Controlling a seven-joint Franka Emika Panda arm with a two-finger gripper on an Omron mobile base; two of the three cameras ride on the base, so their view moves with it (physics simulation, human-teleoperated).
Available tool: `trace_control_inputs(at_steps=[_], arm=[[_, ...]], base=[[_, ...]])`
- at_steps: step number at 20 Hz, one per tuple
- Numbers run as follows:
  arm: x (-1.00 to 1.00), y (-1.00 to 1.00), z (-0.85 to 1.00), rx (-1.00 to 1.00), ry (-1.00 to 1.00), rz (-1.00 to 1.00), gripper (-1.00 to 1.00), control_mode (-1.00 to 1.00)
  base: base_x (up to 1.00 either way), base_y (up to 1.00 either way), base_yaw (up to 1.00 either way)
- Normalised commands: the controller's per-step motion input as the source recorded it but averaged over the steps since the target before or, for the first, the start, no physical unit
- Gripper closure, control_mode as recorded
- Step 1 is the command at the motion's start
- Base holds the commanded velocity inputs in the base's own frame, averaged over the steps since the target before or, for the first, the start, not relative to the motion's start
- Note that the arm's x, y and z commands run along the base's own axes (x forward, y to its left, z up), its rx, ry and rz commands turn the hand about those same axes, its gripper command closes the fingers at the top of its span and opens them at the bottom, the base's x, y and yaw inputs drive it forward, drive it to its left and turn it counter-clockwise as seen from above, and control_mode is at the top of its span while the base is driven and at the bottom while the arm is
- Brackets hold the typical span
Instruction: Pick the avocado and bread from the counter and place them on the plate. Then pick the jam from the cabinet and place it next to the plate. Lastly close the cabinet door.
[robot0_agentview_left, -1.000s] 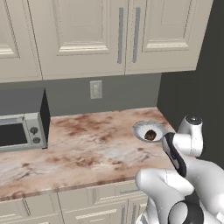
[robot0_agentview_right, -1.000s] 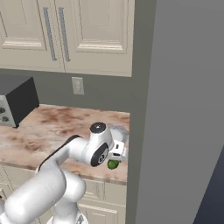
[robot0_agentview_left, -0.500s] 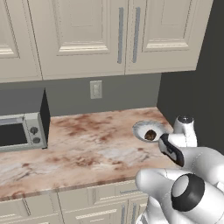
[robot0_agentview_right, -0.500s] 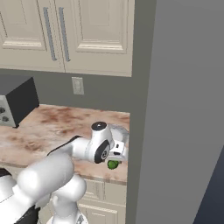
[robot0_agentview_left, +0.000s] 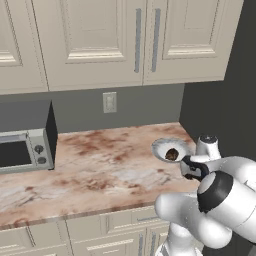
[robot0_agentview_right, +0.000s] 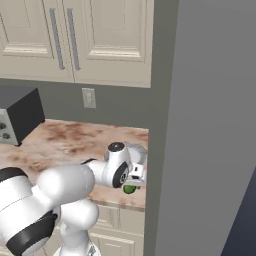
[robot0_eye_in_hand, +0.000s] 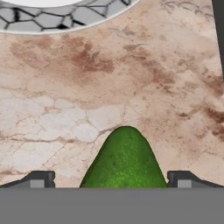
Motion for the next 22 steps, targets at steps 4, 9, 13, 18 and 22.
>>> trace_control_inputs(at_steps=[4,9,13,18,22], arm=[[0.00,-0.05,-0.37,0.00,0.02,0.01,1.00,-1.00],[0.00,-0.13,-0.37,0.00,0.03,0.02,1.00,-1.00],[-0.01,-0.08,-0.09,0.00,0.00,0.00,1.00,-1.00],[-0.24,-0.06,0.14,0.00,-0.05,0.00,1.00,-1.00],[-0.34,0.00,0.69,0.00,-0.15,0.00,1.00,-1.00]], base=[[0.00,0.00,0.00],[0.00,0.00,0.00],[0.00,0.00,0.00],[0.00,0.00,0.00],[0.00,0.00,0.00]])
